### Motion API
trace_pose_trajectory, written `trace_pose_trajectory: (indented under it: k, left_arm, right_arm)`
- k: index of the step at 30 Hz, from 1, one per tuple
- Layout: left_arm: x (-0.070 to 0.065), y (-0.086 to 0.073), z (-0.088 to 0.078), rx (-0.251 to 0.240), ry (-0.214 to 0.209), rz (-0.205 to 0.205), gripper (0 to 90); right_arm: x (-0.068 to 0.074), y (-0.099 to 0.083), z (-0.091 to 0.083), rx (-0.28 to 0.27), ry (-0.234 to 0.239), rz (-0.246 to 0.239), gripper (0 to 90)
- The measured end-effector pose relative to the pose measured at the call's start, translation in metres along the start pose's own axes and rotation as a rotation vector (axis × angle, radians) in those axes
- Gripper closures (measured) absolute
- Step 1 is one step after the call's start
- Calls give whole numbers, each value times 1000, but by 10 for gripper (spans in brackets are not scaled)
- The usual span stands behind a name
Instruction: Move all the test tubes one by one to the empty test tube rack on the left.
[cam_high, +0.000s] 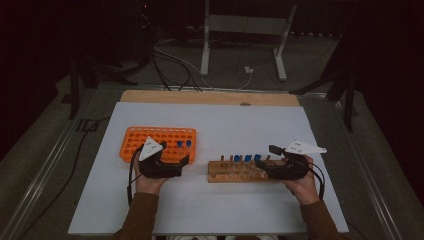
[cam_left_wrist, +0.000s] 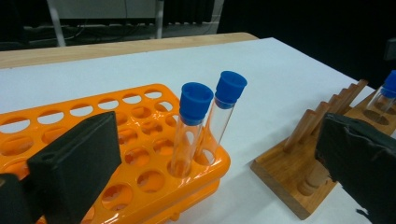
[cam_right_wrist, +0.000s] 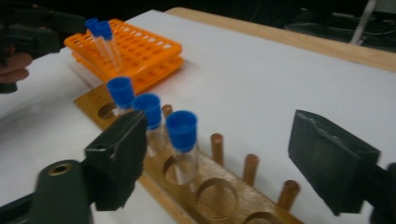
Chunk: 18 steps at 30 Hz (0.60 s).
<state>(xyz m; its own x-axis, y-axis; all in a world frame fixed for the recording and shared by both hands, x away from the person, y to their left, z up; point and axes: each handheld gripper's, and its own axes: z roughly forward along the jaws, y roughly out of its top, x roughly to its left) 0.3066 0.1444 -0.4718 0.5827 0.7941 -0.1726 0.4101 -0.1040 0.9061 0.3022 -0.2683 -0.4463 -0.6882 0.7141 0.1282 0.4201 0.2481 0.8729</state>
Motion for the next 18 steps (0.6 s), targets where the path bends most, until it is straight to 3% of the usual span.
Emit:
trace_pose_trajectory:
  k: [11,18]
  left_arm:
    - [-2,2,-1,-17,5,-2,9]
    - [-6,4,-1,-24,13,19,9]
  right_arm:
    - [11,-9,11,44,20,-104,654]
    - [16,-10,14,55,15,-140,754]
